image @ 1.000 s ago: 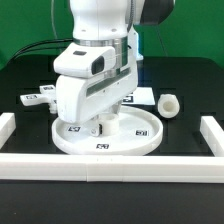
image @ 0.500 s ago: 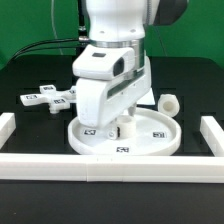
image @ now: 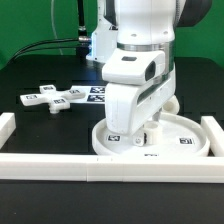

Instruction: Assemble round table

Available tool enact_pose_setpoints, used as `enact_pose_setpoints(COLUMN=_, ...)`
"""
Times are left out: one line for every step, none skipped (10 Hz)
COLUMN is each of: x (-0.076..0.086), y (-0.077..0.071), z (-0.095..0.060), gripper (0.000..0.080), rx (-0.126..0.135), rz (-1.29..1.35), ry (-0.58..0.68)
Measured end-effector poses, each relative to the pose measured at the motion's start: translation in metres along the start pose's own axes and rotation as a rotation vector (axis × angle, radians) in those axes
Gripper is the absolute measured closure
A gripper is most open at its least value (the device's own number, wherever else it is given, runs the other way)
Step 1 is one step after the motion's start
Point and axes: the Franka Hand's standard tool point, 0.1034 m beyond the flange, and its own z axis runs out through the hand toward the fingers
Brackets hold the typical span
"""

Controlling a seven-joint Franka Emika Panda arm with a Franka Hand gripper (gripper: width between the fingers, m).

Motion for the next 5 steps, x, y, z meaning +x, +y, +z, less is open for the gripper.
enact_pose_setpoints(x=-0.0002, y=0.0001, z=-0.0004, gripper=0.0393, rx=0.009, rz=0.004, ry=-0.007)
enact_pose_setpoints(x=-0.0004, y=0.0002, z=-0.0006, gripper=0.0393, rx=0.011, rz=0.004, ry=-0.009)
enact_pose_setpoints(x=-0.0006, y=0.0002, z=-0.0005, gripper=0.0393, rx=0.011, rz=0.005, ry=-0.009)
enact_pose_setpoints(x=-0.0007, y=0.0002, z=-0.0004, gripper=0.0393, rx=0.011, rz=0.005, ry=-0.009)
enact_pose_setpoints(x=-0.0007, y=0.0002, z=-0.0004, gripper=0.0194, rx=0.011, rz=0.005, ry=-0.009)
